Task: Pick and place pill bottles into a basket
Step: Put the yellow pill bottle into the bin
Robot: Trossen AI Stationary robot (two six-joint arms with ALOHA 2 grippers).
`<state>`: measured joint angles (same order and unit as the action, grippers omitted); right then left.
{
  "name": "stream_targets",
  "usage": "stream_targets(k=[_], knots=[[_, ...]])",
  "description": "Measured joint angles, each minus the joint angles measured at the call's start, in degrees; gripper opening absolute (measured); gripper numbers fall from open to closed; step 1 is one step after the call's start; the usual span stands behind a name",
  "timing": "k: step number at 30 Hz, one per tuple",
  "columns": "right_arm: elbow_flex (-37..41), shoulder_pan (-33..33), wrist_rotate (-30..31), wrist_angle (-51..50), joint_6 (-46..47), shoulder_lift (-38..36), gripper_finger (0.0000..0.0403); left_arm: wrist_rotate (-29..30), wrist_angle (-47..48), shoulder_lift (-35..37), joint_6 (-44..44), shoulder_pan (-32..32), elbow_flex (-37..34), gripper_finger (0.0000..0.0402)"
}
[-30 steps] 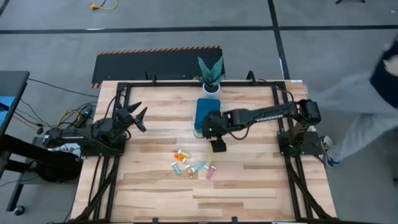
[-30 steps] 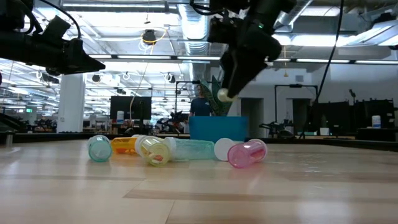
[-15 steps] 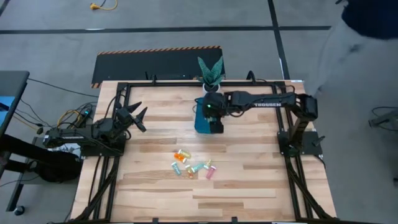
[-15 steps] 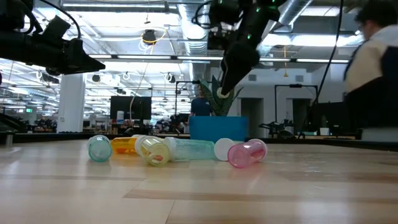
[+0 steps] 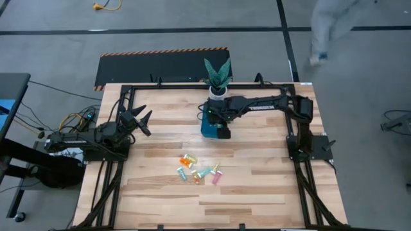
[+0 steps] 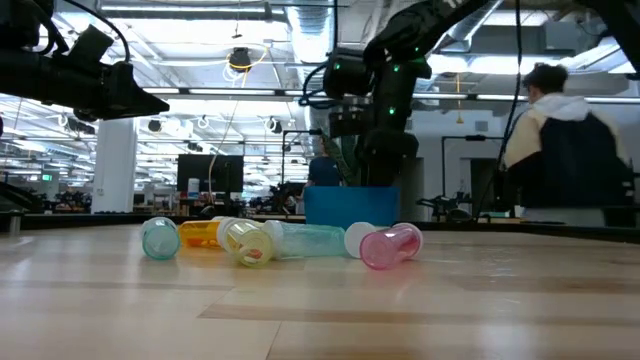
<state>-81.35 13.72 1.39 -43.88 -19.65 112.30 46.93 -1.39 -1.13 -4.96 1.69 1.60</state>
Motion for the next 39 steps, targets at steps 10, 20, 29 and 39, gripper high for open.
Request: stream_targets(k=[10, 20, 29, 39], knots=[[0.0, 0.0, 0.0, -1.3, 0.1, 0.6, 0.0306, 0.0, 0.0, 0.0, 0.0, 0.0, 0.0, 0.0175], [0.0, -0.1, 0.0, -2.0, -0.2, 0.6, 0.0306, 0.0, 0.0, 0.0, 0.0, 0.0, 0.0, 0.0175], [0.0, -0.2, 0.0, -1.9, -0.3, 0.6, 0.0306, 0.0, 0.0, 0.0, 0.0, 0.0, 0.0, 0.0175], [0.0, -0.2, 0.0, -1.7, -0.3, 0.5, 0.0306, 0.0, 0.0, 0.0, 0.0, 0.0, 0.0, 0.0175]])
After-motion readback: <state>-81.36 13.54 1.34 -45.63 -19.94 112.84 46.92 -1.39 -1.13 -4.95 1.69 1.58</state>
